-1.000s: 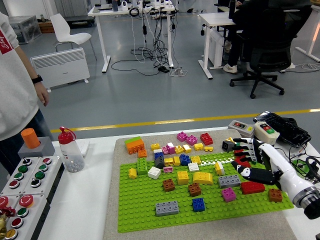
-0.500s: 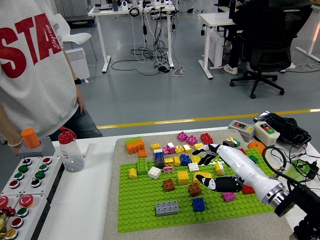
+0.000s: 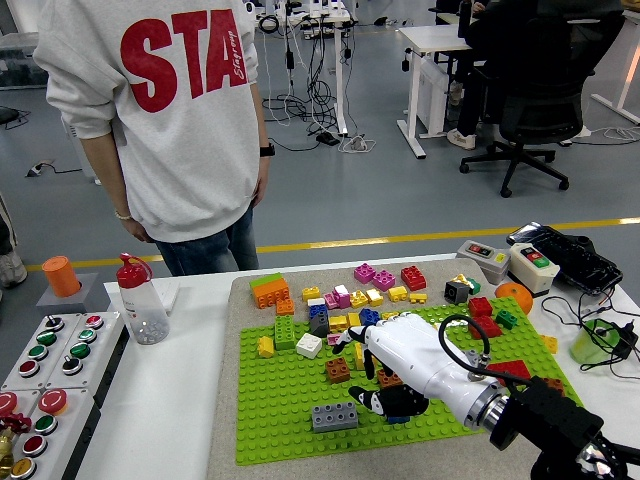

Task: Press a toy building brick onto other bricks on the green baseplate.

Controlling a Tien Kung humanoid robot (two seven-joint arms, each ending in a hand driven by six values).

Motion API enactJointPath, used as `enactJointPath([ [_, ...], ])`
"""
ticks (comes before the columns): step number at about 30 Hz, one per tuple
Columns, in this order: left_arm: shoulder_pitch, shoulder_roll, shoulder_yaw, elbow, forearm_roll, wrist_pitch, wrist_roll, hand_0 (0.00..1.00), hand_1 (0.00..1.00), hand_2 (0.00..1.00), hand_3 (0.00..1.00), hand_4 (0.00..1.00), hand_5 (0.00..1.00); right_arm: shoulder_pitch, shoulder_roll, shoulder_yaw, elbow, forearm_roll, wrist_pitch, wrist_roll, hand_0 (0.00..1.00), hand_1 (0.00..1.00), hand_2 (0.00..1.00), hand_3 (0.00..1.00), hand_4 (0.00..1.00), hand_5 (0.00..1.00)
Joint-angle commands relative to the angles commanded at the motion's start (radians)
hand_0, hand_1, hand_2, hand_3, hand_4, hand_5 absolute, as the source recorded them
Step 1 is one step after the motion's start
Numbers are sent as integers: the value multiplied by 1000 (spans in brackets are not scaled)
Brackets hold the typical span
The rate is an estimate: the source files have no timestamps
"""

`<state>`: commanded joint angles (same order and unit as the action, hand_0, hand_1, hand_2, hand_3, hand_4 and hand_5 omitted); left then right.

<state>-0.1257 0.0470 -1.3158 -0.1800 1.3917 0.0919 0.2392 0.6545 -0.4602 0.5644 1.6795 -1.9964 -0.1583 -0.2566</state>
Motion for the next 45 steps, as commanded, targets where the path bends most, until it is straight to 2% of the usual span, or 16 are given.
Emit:
enactJointPath([
  [1,1,0,0,0,1,0,0,659,682,682,578,294,998,4,7,-5,-6,-4,2,-3,137,131,251,683,771,236],
  [2,1,0,0,0,3,-1,1,659,683,682,578,294,998,7,12,-9,-11,-8,5,-7,469,484,537,715,770,285],
  [7,3,1,-1,0,5,-1,1,659,683,682,578,294,998,13,27,-26,-30,-15,19,-26,469,484,537,715,770,285],
  [8,3,1,-1,0,4,-1,1,660,682,682,579,294,998,13,29,-29,-33,-15,20,-27,711,718,723,749,763,278],
  [21,-2,4,0,0,-4,0,-3,660,682,682,578,294,998,15,55,-83,-65,18,10,-29,741,740,725,749,778,292],
  [33,-9,5,0,0,-6,1,-3,661,683,682,577,295,998,53,149,-162,-171,17,13,-66,751,715,681,733,769,298],
  [45,-13,5,0,0,-6,1,-2,660,682,682,577,296,998,81,231,-177,-302,9,11,-84,749,701,657,721,762,297],
])
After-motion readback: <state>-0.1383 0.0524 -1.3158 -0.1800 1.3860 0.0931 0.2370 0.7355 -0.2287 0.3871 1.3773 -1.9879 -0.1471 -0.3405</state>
